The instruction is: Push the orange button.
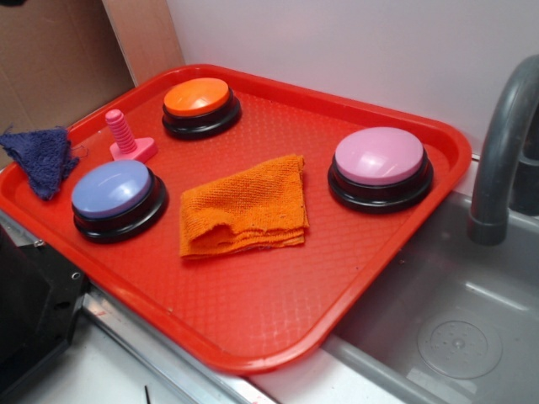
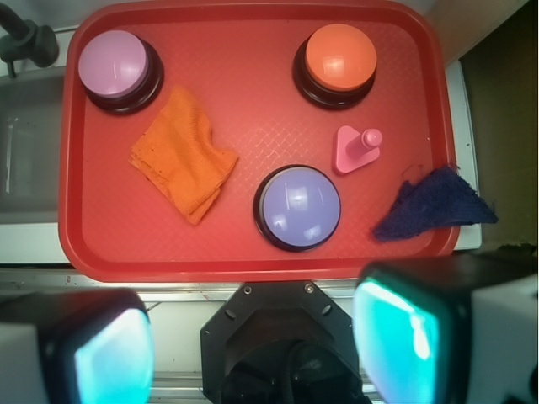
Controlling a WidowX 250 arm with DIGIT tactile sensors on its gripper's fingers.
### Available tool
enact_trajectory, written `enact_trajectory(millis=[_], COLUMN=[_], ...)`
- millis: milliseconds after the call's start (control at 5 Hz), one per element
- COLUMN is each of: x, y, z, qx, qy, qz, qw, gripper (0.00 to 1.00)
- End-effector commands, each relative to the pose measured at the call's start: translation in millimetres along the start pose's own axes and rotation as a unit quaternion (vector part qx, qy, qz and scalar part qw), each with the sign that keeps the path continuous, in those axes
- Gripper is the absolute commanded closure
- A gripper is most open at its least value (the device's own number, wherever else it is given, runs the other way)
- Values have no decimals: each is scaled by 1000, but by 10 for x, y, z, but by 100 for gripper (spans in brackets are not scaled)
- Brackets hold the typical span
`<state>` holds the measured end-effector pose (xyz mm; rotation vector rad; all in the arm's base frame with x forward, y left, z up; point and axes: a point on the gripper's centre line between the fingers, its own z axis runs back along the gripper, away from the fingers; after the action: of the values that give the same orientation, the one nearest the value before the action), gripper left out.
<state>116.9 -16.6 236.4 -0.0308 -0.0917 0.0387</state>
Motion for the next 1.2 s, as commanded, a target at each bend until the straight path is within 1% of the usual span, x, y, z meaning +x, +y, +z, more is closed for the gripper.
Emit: enact_trajectory(millis=[0, 200, 400, 600, 800, 1000], x=[0, 493, 952, 1247, 1409, 1555], y=[0, 317, 542, 726, 1014, 1110], z=[0, -233, -382, -616, -899, -1135], qx=[0, 17, 21, 20, 13, 27], qy=[0, -12, -26, -50, -63, -57], qz=[0, 90, 148, 175, 219, 214], qw=[1000, 996, 988, 983, 974, 975], gripper=[0, 0, 0, 0, 0, 0])
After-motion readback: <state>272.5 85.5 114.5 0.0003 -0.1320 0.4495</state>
